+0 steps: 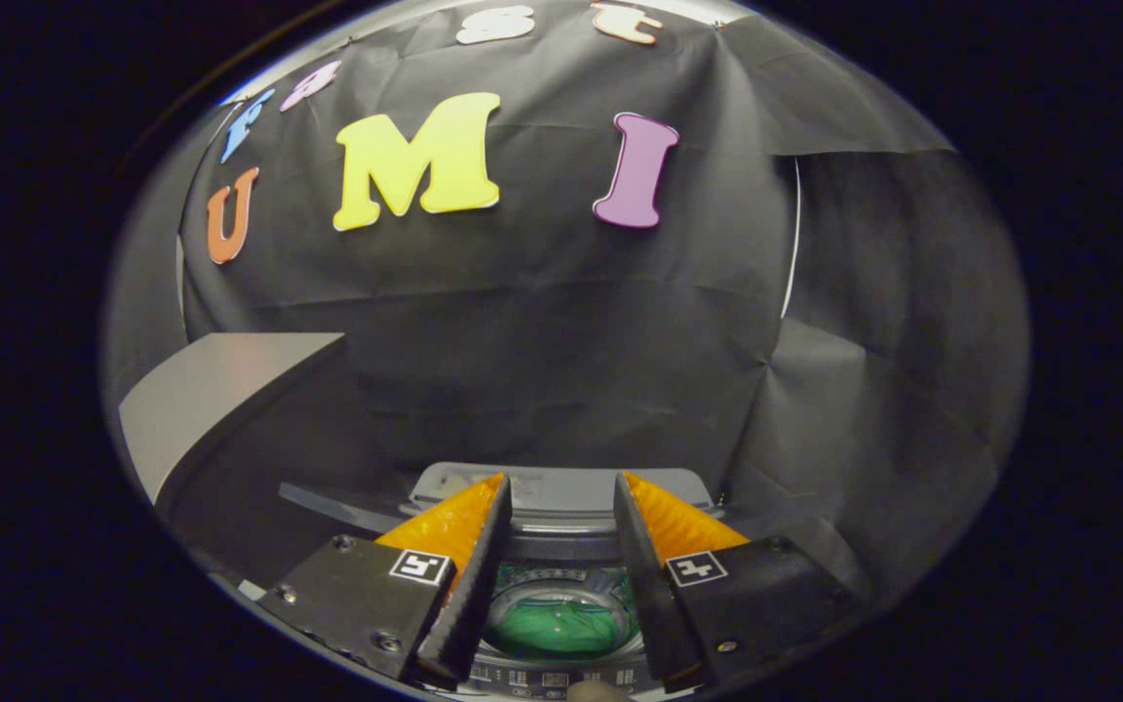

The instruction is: Put the clothes into the washing machine and then close the washing machine lid.

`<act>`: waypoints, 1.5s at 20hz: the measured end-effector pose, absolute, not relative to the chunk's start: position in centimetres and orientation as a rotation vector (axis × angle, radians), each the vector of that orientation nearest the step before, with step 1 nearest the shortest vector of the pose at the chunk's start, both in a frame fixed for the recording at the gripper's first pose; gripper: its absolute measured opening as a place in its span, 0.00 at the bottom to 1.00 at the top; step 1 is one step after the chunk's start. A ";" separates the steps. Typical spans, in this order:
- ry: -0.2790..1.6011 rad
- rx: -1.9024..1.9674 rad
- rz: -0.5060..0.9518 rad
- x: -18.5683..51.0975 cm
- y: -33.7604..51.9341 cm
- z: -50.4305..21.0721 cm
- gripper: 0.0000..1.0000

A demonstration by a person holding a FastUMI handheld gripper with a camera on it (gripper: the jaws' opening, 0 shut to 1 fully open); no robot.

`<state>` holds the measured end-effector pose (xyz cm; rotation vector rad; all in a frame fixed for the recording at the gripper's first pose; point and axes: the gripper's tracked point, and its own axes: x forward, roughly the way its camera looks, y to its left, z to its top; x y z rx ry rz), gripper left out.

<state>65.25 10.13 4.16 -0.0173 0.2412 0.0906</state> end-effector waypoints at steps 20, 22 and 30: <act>0.008 -0.018 0.069 41.5 10.5 10.7 0.67; -0.049 -0.014 0.052 35.8 11.5 11.7 0.67; -0.107 0.060 0.009 16.3 11.8 11.0 0.99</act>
